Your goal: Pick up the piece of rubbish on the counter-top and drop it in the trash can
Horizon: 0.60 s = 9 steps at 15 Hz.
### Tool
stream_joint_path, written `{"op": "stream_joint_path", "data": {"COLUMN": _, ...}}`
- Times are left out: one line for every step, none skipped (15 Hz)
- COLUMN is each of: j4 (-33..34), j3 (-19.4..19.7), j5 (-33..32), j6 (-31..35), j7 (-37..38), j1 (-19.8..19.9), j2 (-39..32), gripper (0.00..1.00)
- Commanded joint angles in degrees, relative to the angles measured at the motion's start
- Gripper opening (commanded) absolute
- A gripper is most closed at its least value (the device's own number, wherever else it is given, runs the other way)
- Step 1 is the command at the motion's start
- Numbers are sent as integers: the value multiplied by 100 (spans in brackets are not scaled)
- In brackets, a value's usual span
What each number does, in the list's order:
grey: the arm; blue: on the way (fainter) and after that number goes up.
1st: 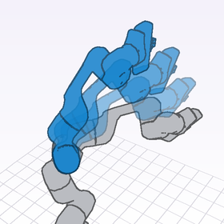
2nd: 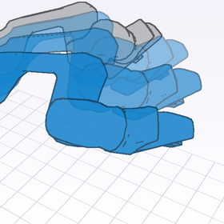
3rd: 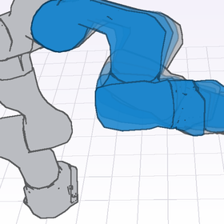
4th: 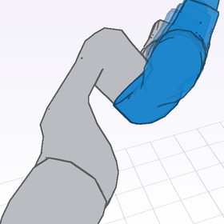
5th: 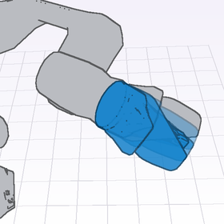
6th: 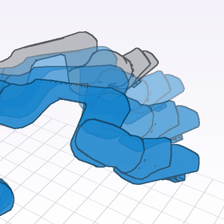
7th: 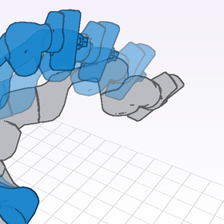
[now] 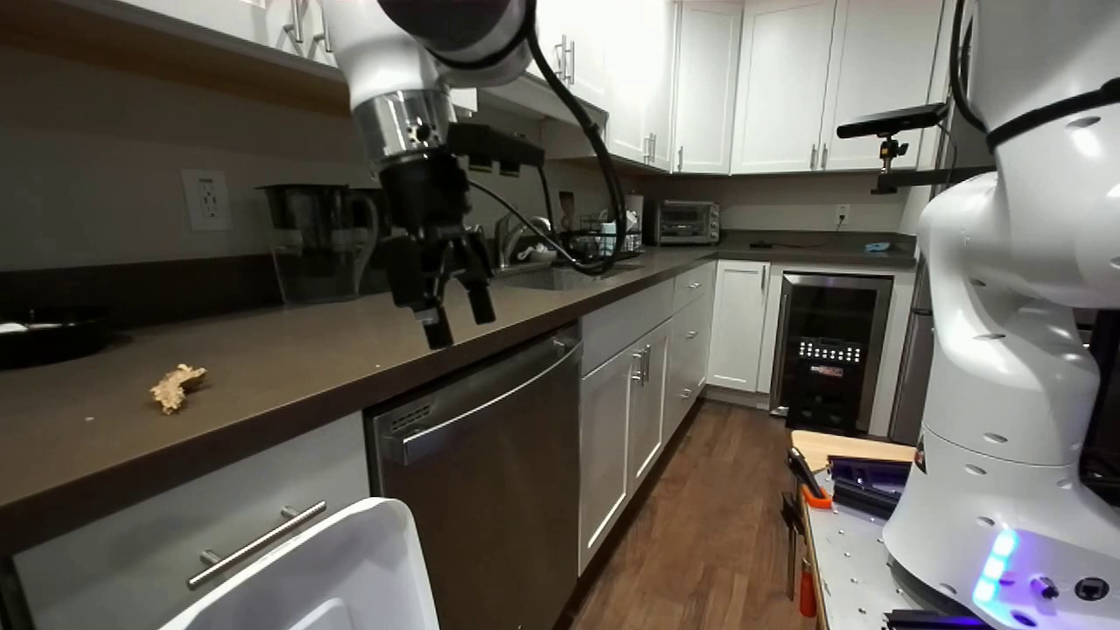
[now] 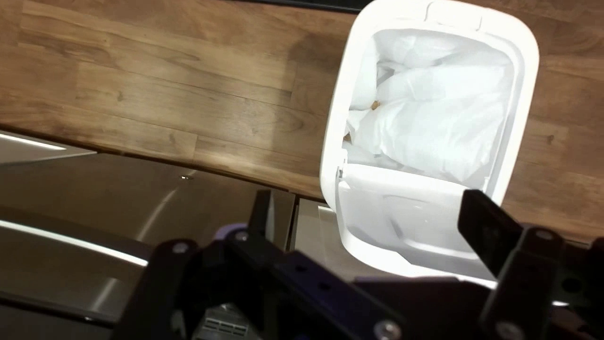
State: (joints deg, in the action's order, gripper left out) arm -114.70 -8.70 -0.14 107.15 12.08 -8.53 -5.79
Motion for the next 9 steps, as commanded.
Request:
{"op": "stream_joint_path", "data": {"j4": 1098, "j3": -16, "j5": 151, "j6": -181, "j7": -110, "j1": -84, "j2": -760, "gripper": 100}}
{"op": "stream_joint_path", "data": {"j4": 1273, "j3": -6, "j5": 110, "j6": -82, "j7": -70, "j1": -117, "j2": -926, "gripper": 100}}
{"op": "stream_joint_path", "data": {"j4": 1456, "j3": -1, "j5": 127, "j6": 56, "j7": -49, "j1": -141, "j2": -1118, "gripper": 100}}
{"op": "stream_joint_path", "data": {"j4": 1600, "j3": 16, "j5": 115, "j6": 205, "j7": -6, "j1": -161, "j2": -1278, "gripper": 100}}
{"op": "stream_joint_path", "data": {"j4": 1748, "j3": 27, "j5": 113, "j6": 417, "j7": 7, "j1": -182, "j2": -1480, "gripper": 100}}
{"op": "stream_joint_path", "data": {"j4": 1900, "j3": 32, "j5": 135, "j6": 651, "j7": 1, "j1": -199, "j2": -1712, "gripper": 100}}
{"op": "stream_joint_path", "data": {"j4": 2058, "j3": 46, "j5": 115, "j6": 823, "j7": 49, "j1": -230, "j2": -1918, "gripper": 100}}
{"op": "stream_joint_path", "data": {"j4": 2228, "j3": 71, "j5": 105, "j6": 1031, "j7": 152, "j1": -264, "j2": -2163, "gripper": 100}}
{"op": "stream_joint_path", "data": {"j4": 2374, "j3": 97, "j5": 77, "j6": 1247, "j7": 251, "j1": -309, "j2": -2357, "gripper": 100}}
